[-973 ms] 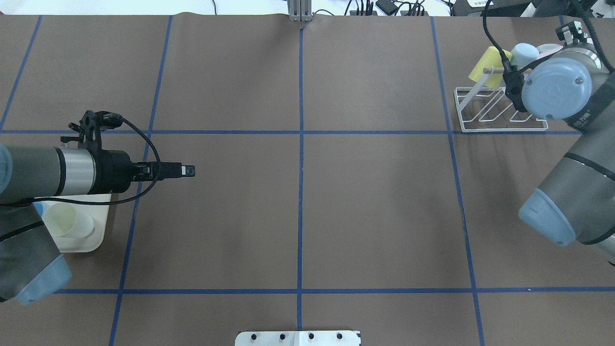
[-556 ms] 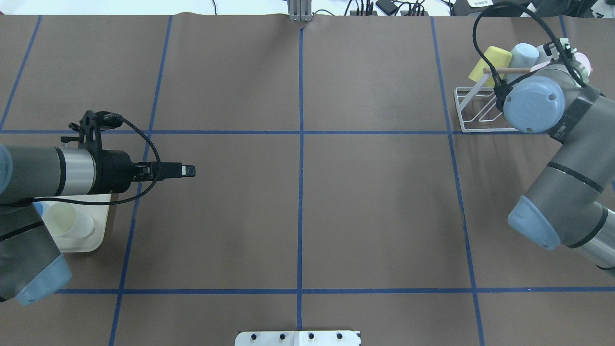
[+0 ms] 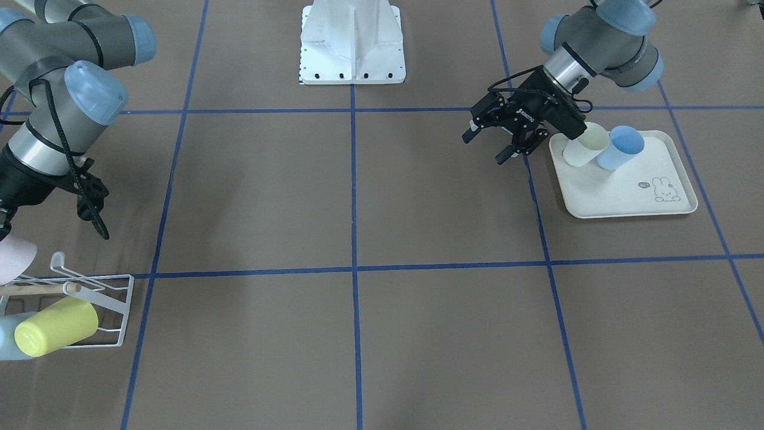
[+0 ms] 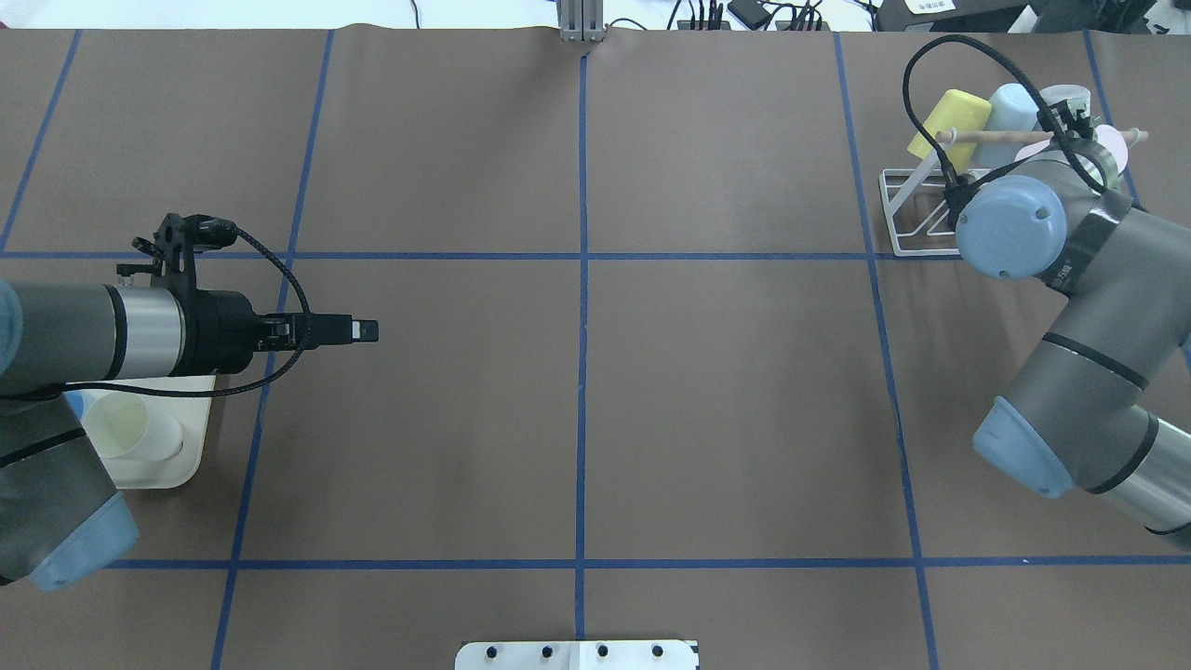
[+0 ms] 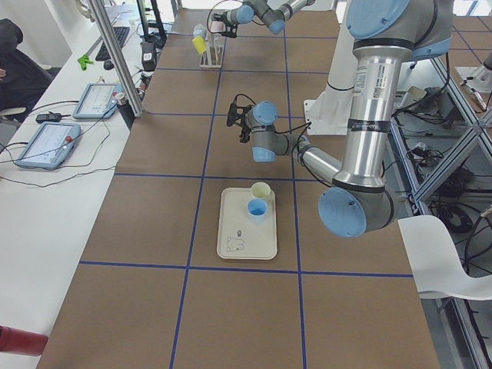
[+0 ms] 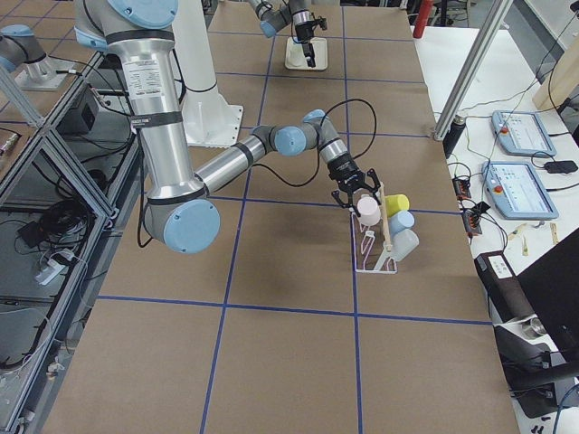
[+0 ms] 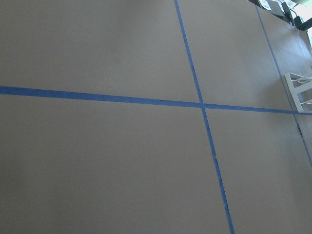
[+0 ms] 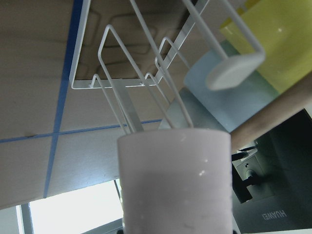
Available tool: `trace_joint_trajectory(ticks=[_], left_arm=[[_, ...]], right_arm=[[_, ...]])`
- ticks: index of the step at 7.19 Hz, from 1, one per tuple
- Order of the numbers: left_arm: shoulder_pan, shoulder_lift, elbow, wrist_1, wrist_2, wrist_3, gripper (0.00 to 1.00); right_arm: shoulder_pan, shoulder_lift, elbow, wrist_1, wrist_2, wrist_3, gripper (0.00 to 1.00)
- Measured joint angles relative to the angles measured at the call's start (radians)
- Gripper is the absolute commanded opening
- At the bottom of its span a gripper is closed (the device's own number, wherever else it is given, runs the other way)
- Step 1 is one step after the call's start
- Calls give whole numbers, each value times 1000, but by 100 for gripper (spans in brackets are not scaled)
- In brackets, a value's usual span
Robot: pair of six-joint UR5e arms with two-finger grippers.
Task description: Transfer IKEA cup to right arm and place on rack
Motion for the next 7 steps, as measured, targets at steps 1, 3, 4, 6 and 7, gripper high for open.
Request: trace_joint_trajectory(ticks=[1,3,4,6,7], left_arm=[[0,0,0,0,0,-1,100],[1,0,1,0,0,0,100],[1,0,1,0,0,0,100],[1,-2,2,0,0,0,100],[1,-4,2,0,-1,0,100]], right_arm=[[-3,1,-12,0,-7,0,41],[-19,10,-30,0,-11,2,47],[-26,14,-43,1,-12,2,54],[-36,18,-58,2,-12,0,87],[-44,20,-60,3,-14,-2,91]])
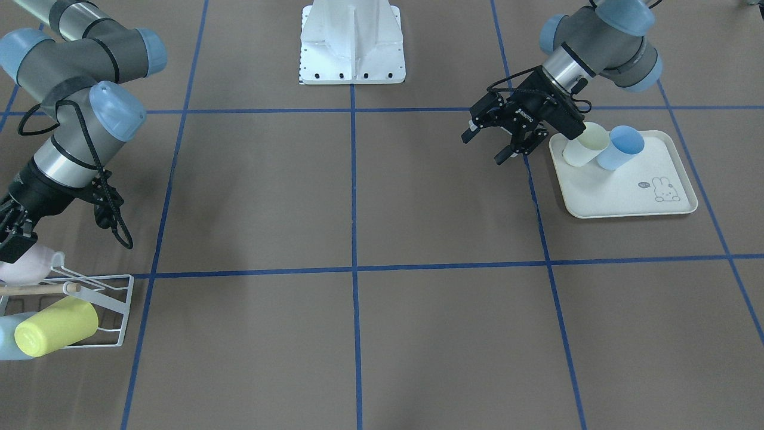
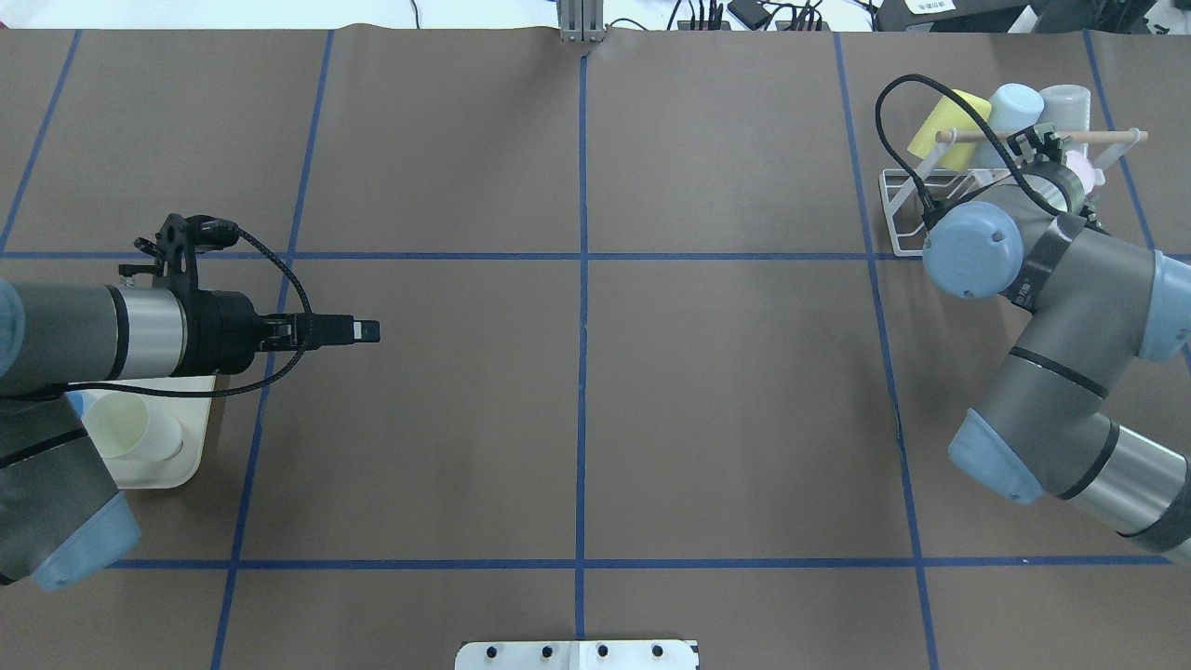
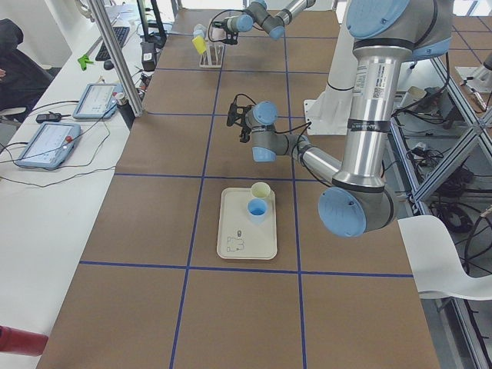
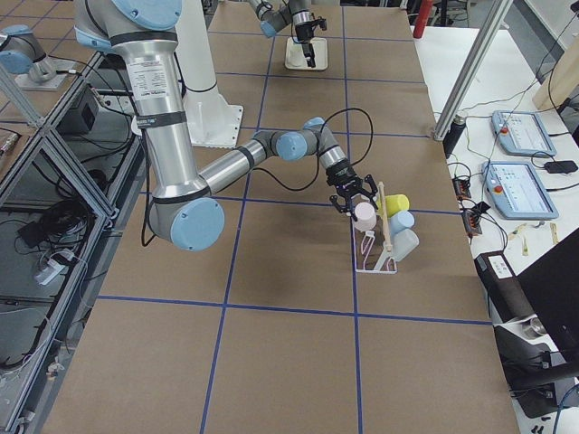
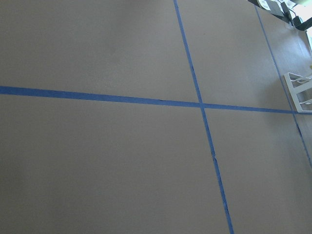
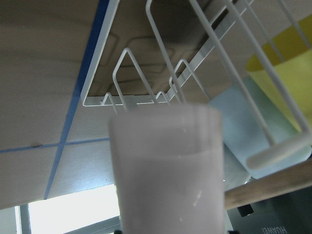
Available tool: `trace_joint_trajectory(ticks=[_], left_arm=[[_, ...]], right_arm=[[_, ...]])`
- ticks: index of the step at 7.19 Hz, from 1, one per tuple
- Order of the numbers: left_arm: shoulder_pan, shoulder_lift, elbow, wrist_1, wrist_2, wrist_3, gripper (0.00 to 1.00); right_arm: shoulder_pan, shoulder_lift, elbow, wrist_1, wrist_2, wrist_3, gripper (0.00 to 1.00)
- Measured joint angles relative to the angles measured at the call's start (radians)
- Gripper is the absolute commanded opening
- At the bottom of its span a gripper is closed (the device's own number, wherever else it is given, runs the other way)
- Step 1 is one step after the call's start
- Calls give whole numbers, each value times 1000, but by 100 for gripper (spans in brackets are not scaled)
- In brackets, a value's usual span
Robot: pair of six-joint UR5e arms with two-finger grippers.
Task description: Transfer IKEA cup to right arm and place on rack
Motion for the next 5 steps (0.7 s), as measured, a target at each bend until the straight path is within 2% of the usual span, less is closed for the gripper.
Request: trace_joint_trajectory(ticks=[3,5], left_arm=[[0,-2,0,0,0,0,100],[-1,2,-2,1,-3,3,100]], right_arm=[[-17,24,-5,4,-21,0,91],[-17,84,20,4,-6,37,92]])
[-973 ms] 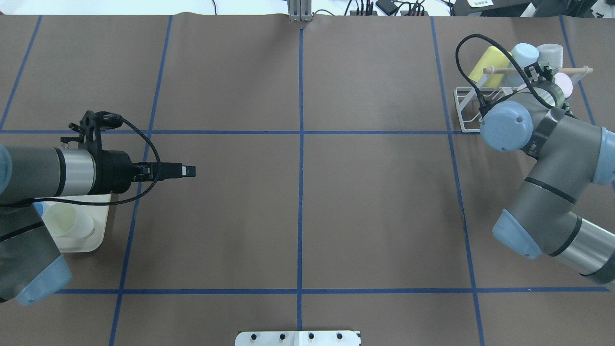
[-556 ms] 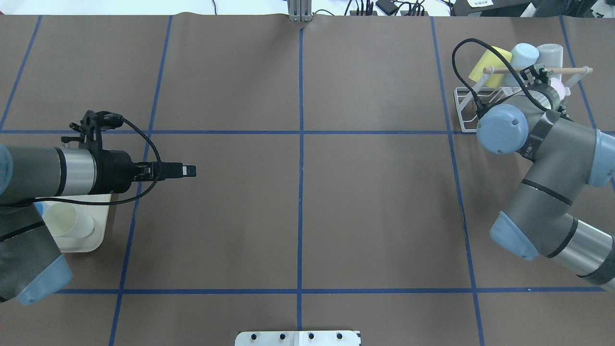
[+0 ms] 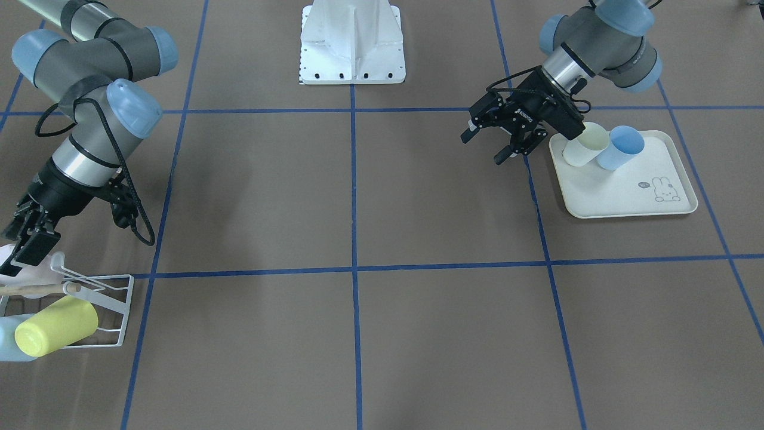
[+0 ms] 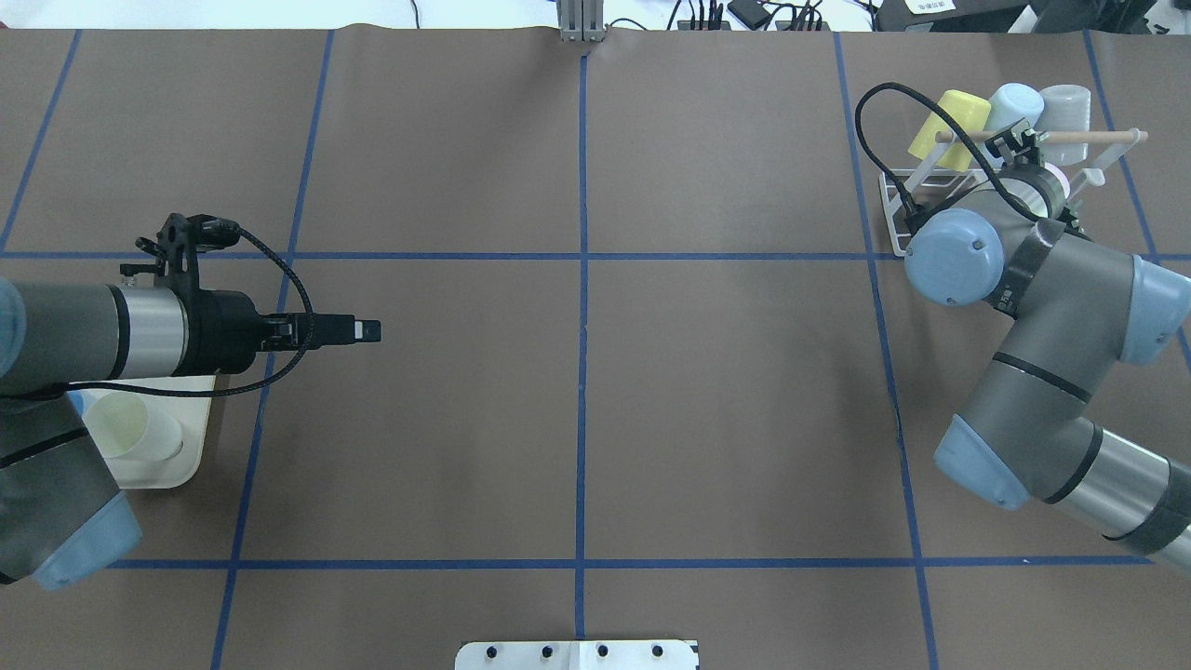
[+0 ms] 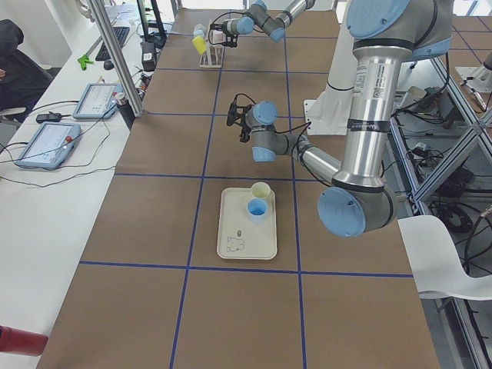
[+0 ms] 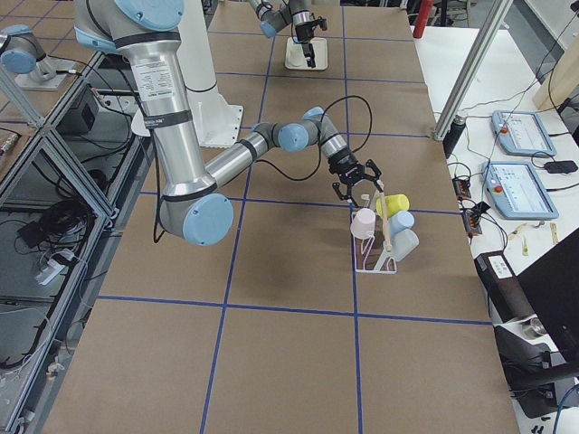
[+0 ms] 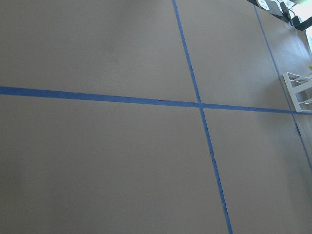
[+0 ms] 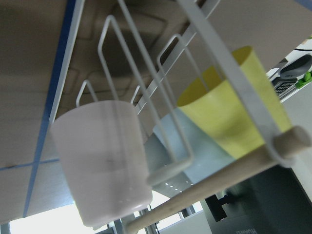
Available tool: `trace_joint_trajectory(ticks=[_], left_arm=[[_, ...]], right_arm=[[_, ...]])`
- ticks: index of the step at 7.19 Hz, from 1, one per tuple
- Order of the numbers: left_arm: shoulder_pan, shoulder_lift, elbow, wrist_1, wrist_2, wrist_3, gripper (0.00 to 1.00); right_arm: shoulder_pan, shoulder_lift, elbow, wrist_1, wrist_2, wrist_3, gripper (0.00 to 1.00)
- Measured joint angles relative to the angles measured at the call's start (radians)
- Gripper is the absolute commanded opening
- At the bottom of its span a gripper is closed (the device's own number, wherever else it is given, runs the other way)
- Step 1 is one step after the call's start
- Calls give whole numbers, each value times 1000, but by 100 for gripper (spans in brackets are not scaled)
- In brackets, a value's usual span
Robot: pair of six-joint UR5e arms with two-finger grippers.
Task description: Transfer IKEA cup to right arm and place on rack
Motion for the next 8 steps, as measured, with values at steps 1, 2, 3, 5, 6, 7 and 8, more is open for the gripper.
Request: trace_joint_trajectory(ticks=[1,2,3,5,6,7,8], left_arm=[[-5,14,-7,2,-5,5,100],[-14,42,-21,5,-11,25,100],[-39,86,-39,8,-27,80,100],[-140,217,-57,9,-78,271,100],[-180,281,-56,6,-84,366,100],[-209,346,-57,-1,-83,438,100],[-231,412,-56,-14,-80,495,100]], right_arm=[[-2,38,31,0,51,67,94],[-10,65,65,0,118,157,98],[-32,77,95,14,168,269,98],[-100,76,113,145,232,518,99],[-129,73,114,231,264,644,99],[-158,72,116,315,285,770,99],[-186,75,120,384,296,886,99]])
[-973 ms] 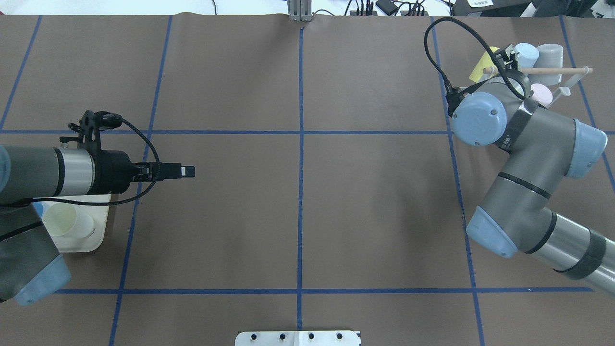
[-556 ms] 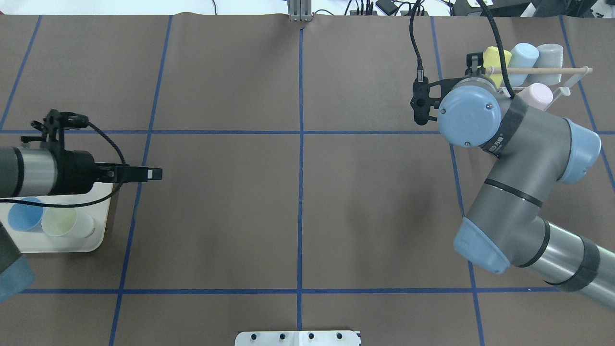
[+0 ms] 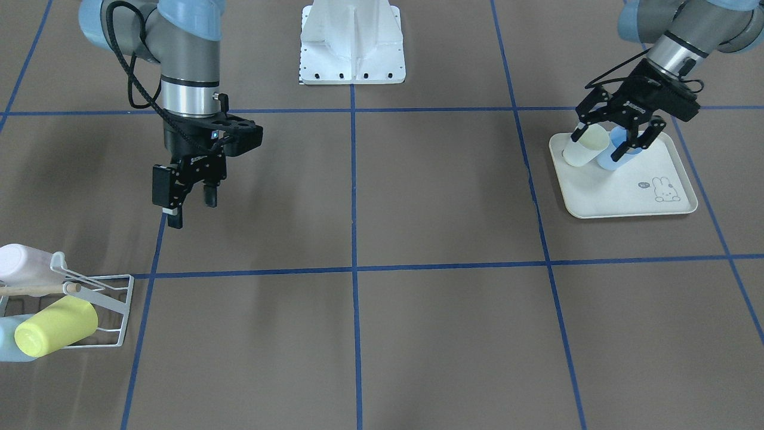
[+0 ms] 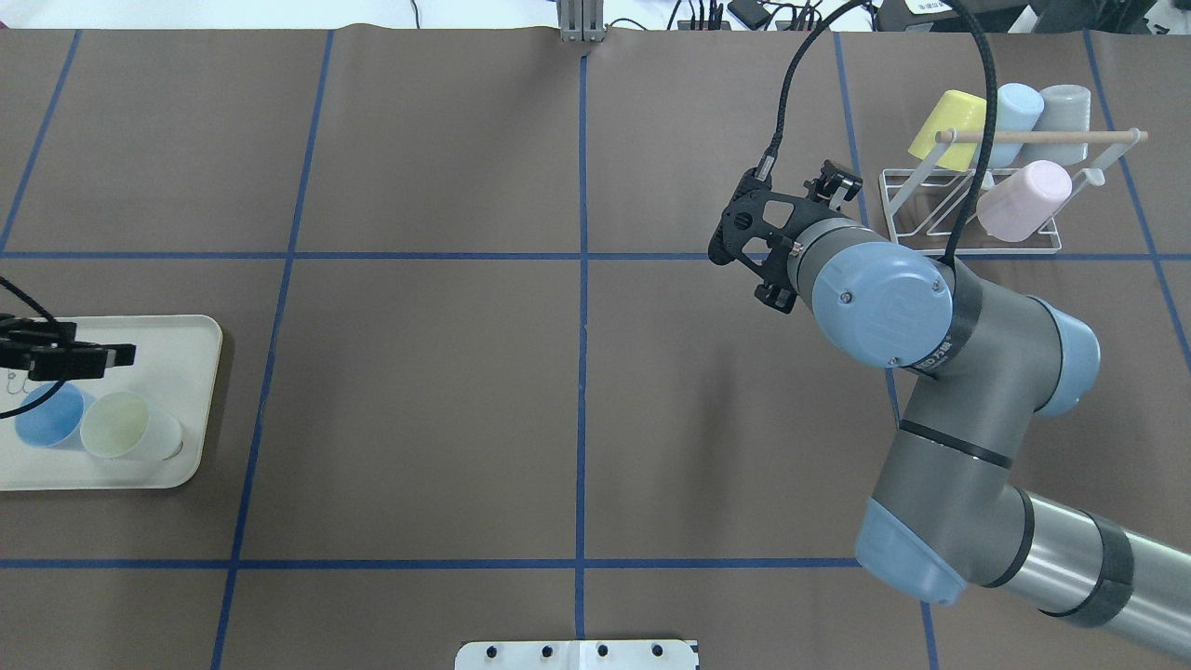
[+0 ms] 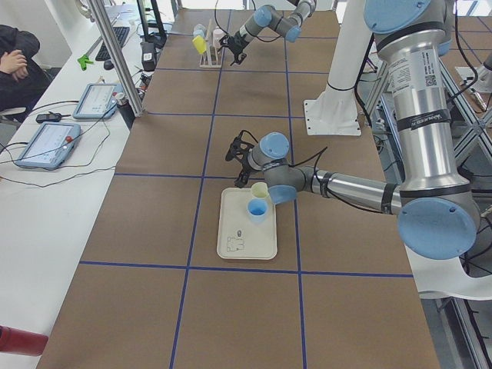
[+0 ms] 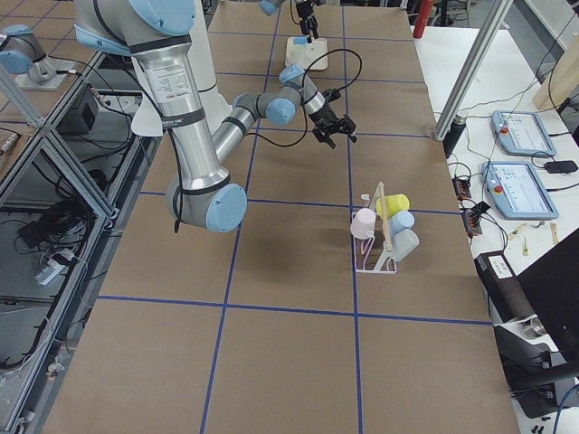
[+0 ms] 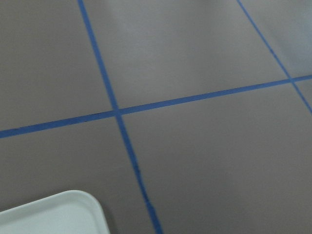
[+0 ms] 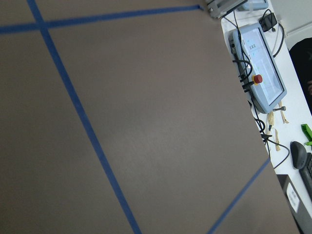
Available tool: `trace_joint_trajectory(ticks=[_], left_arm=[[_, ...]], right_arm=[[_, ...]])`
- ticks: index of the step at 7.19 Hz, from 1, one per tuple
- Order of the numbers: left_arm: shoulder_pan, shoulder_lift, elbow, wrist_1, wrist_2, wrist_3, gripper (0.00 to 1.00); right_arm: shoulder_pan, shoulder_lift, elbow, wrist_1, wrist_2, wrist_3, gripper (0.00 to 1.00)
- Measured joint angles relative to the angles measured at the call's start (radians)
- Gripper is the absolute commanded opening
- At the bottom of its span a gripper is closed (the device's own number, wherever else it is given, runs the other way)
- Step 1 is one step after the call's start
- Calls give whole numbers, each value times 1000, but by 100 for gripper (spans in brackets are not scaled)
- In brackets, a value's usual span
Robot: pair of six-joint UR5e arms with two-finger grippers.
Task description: Transfer IKEA cup to right arm and place on rack
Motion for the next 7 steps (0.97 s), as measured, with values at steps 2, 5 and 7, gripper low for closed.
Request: trace_joint_trajectory(ticks=[2,5,7], left_arm=[[-28,94,9,-33,48,86,100],[-21,112,64,-49,102,100,100],[-4,89,136,-93,108,98,100]], right_arm=[[-49,10,15,87,15,172,99],[-76,88,37,124,72,355,99],[-90,110,35,125,78,389,99]])
